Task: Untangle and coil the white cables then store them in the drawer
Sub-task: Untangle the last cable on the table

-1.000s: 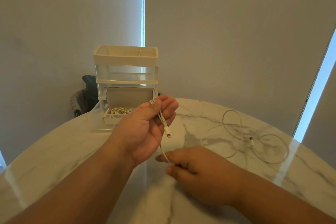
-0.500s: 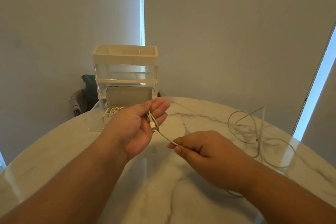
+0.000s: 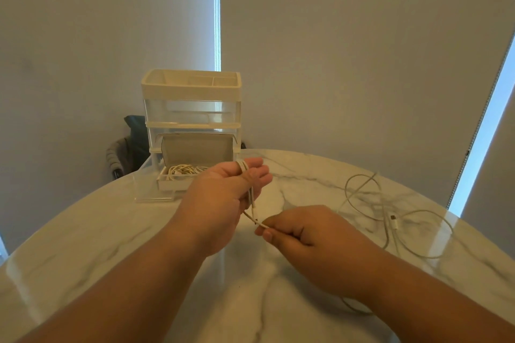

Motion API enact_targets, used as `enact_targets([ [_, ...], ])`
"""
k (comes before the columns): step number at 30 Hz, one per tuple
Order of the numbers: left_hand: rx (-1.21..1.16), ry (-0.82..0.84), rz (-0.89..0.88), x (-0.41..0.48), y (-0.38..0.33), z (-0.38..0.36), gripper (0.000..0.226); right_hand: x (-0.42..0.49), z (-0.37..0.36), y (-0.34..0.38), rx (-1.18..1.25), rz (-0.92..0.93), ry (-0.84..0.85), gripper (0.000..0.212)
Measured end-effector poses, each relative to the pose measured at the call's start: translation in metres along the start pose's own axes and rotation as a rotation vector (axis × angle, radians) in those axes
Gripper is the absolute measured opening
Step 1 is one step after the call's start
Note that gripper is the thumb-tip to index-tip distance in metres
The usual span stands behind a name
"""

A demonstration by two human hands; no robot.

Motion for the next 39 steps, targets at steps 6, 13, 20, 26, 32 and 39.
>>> enact_targets([
  [6, -0.101, -0.031, -0.034, 0.001, -0.006, 0.000, 0.020, 0.001, 0.008, -0.009, 0.049, -0.034, -0.121, 0.031],
  [13, 0.096, 0.124, -0.042, -0.002, -0.003, 0.004, 0.019, -0.001, 0.005, -0.001, 0.032, -0.016, -0.030, 0.028],
  [20, 0.916, 0.458, -0.490, -0.011, 0.009, -0.004, 0.024, 0.000, 0.007, -0.006, 0.090, -0.064, -0.111, 0.017],
  [26, 1.067, 0.489, -0.486, -0.009, 0.014, -0.004, 0.021, 0.000, 0.004, -0.006, 0.143, -0.042, -0.198, 0.015],
  [32, 1.043, 0.465, -0.411, -0.011, 0.019, -0.005, 0.023, -0.003, 0.014, -0.006, 0.255, -0.083, -0.300, 0.013],
  [39, 0.841, 0.426, -0.264, -0.014, 0.014, -0.008, 0.031, -0.003, 0.017, -0.005, 0.288, -0.064, -0.332, 0.013],
])
Point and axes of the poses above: each hand's wrist, its own x-axis towards the middle knuckle, its own z-axis out of the back of the hand, y = z × x, the point moved 1 cm from there along x, towards the middle knuckle, and after that the axes turned 10 degrees about -z, right-handed, at the moved point
